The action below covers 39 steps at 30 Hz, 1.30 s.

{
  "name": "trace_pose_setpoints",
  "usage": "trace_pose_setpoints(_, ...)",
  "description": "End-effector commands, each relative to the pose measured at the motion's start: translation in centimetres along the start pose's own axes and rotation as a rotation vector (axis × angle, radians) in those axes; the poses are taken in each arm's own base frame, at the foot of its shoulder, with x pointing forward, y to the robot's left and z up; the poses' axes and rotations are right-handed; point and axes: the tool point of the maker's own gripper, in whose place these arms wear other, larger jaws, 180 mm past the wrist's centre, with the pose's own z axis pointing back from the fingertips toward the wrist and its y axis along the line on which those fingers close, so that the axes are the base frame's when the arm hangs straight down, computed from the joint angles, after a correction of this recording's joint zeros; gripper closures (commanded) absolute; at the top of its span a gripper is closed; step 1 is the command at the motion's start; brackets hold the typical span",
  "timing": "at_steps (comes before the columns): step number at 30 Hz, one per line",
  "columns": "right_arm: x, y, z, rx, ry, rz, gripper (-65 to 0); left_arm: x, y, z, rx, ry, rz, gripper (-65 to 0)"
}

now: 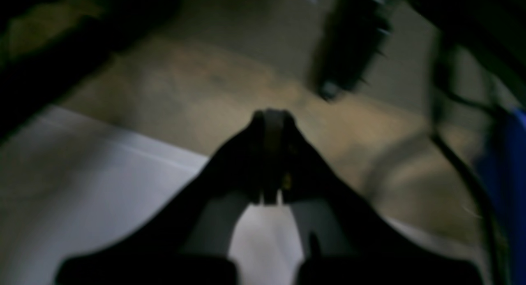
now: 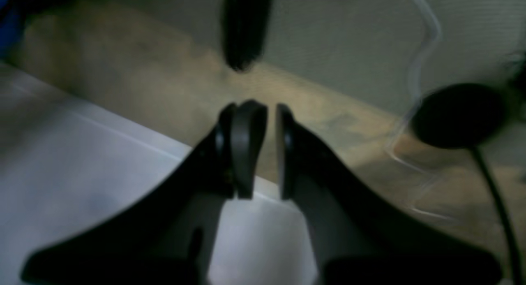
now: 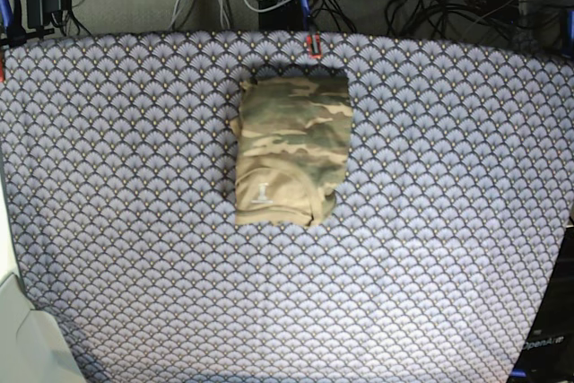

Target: Fold the T-shirt properly

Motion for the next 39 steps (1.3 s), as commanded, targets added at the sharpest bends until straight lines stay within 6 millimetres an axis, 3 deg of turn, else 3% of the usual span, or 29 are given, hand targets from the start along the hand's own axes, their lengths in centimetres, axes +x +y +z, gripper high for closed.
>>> trace_pose_setpoints(1,-0.6,0.1,-0.4,0.015,0.009,0.001,-8.3,-0.9,0.4,-0.4,0.022,0.011,-0.014,-0.3)
trace_pose_setpoints(4,-0.4,0.7,-2.2,0.028,-0.025,-0.047,-8.3,-0.8,1.1,-2.2,0.078,-0.001,-0.035,-0.3)
trace_pose_setpoints(10,1.0,-2.7,-4.0,-0.192,-0.138,-0.196,-8.4,-0.3,2.4,-5.4,0.206,0.011,-0.064,-0.4)
trace_pose_setpoints(15,1.7,-2.7,-4.8,-0.28,-0.205,-0.234,-8.4,0.8,2.0,-6.5,0.262,-0.001,-0.092,-0.5)
trace_pose_setpoints(17,2.6,-1.7,-5.2,-0.304,-0.246,-0.238,-8.6,1.6,2.1,-6.7,0.278,-0.02,-0.102,-0.5)
trace_pose_setpoints(20,3.2,-1.3,-5.4,-0.353,-0.276,-0.241,-8.7,3.1,2.7,-6.9,0.302,-0.074,-0.12,-0.5)
trace_pose_setpoints(24,3.1,-1.4,-5.4,-0.447,-0.263,-0.248,-8.5,3.7,3.6,-7.1,0.322,-0.129,-0.148,-0.6)
trace_pose_setpoints(28,3.7,-1.7,-5.2,-0.492,-0.266,-0.25,-8.5,2.9,2.4,-7.9,0.211,-0.142,-0.185,-0.6)
trace_pose_setpoints(30,3.7,-1.7,-5.2,-0.492,-0.266,-0.25,-8.5,2.0,0.4,-8.1,0.117,-0.136,-0.199,-0.6)
trace_pose_setpoints(33,3.8,-1.7,-5.2,-0.492,-0.267,-0.25,-8.5,1.9,-1.1,-8.1,0.044,-0.154,-0.201,-0.6)
trace_pose_setpoints(39,3.6,-1.5,-5.2,-0.491,-0.266,-0.25,-8.7,1.9,-1.5,-8.0,0.039,-0.16,-0.203,-0.6)
